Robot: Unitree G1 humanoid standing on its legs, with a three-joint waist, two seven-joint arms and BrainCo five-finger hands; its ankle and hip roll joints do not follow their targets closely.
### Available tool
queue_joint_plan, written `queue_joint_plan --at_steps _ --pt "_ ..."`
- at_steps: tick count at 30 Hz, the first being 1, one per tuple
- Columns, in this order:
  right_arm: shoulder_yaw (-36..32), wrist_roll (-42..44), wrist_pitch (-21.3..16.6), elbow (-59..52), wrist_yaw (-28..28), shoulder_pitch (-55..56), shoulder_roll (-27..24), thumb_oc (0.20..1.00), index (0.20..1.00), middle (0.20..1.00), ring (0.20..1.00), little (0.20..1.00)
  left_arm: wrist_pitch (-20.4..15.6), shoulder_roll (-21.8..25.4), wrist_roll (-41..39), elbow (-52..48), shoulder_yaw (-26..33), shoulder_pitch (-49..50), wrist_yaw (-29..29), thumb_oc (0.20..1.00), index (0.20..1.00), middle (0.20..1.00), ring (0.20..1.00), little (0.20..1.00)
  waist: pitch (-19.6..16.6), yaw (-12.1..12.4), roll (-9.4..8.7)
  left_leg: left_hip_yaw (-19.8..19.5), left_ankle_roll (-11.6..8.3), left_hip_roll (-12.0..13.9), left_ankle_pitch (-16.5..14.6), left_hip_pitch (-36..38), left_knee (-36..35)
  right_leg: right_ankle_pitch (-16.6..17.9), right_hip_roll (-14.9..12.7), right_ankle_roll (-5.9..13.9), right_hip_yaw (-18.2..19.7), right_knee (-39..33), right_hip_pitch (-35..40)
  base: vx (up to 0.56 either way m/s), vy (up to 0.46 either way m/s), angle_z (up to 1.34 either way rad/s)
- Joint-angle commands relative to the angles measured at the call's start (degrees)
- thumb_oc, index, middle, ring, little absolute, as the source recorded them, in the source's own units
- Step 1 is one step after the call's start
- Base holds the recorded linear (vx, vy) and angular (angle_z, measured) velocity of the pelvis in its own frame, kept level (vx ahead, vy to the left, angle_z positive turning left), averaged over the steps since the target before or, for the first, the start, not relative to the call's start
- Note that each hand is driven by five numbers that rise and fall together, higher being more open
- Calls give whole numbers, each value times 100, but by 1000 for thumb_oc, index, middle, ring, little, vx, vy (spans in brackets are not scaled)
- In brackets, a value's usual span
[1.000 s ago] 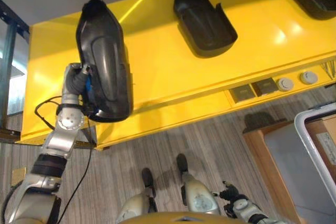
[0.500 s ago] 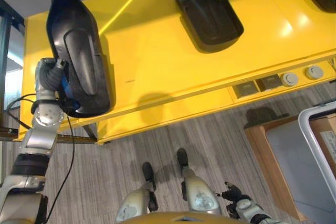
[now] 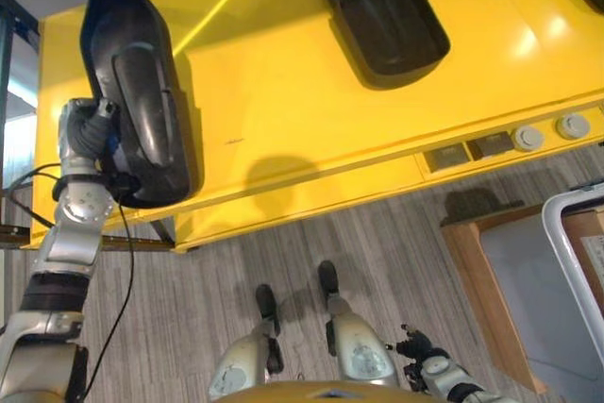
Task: Move parts from the plastic box to the shelf.
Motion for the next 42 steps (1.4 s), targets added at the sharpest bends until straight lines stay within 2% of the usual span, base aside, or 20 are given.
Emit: queue_joint_plan --at_steps 1,11,15,19,21,29,34,35,40,41,42 --pt "192 234 -67 119 78 -136 183 1000 1000 1000 1000 1000 166 122 500 719 -197 -17 249 200 200 200 200 200 -37 -107 -168 -115 -425 548 84 89 -10 -173 -371 411 -18 92 30 0 0 0" --pt "187 386 -86 160 54 -152 143 1000 1000 1000 1000 1000 209 442 258 1431 -551 -579 94 200 200 200 200 200 24 -153 -189 -112 -482 624 170 -77 -10 -149 -297 386 -9 92 -115 -5 -15 0" --pt "199 419 -56 183 83 -154 124 1000 1000 1000 1000 1000 211 687 165 1545 -854 -766 -272 200 200 200 200 200 40 -186 -156 -89 -501 638 187 -80 -10 -150 -277 384 27 94 -140 0 0 0" --pt "193 413 -39 196 114 -144 122 1000 1000 1000 1000 1000 194 748 53 1481 -893 -710 -457 200 200 200 200 200 47 -184 -145 -76 -505 639 188 -65 -10 -146 -272 385 37 94 -133 -2 -2 -1" --pt "184 402 -11 224 169 -139 131 1000 1000 1000 1000 1000 181 811 -97 1329 -920 -561 -726 200 200 200 200 200 45 -182 -111 -59 -509 639 187 -35 -10 -158 -270 375 36 89 -100 0 0 0" --pt "222 373 22 210 236 -177 147 1000 1000 1000 1000 1000 261 547 -171 1477 -918 -456 -830 200 200 200 200 200 32 -206 -48 -77 -516 643 185 35 -10 -224 -271 337 8 154 -29 0 0 0" --pt "253 334 35 253 253 -184 150 1000 1000 1000 1000 1000 357 278 -79 1598 -867 -404 -745 200 200 200 200 200 24 -198 -40 -114 -516 646 186 53 -10 -250 -271 315 -25 176 -6 -2 -9 2" --pt "251 312 52 278 243 -197 151 1000 1000 1000 1000 1000 387 43 -69 1653 -834 -327 -683 200 200 200 200 200 34 -189 -34 -127 -520 647 194 63 -10 -273 -267 302 -50 186 18 -9 -18 8" --pt "282 279 60 265 271 -181 155 1000 1000 1000 1000 1000 371 -93 -134 1664 -766 -173 -704 200 200 200 200 200 9 -186 -42 -128 -535 680 211 65 -10 -291 -235 283 -67 178 28 -2 -5 1" --pt "291 297 56 252 274 -192 162 1000 1000 1000 1000 1000 386 -140 -141 1767 -811 -240 -681 275 275 275 275 275 -4 -188 -52 -116 -540 692 218 61 -10 -289 -220 278 -63 166 31 0 0 0" --pt "291 308 47 242 264 -187 171 1000 1000 1000 1000 1000 386 -162 -124 1759 -833 -250 -695 473 473 473 473 473 -9 -194 -60 -111 -541 702 217 63 -10 -291 -209 278 -61 161 37 0 0 0"
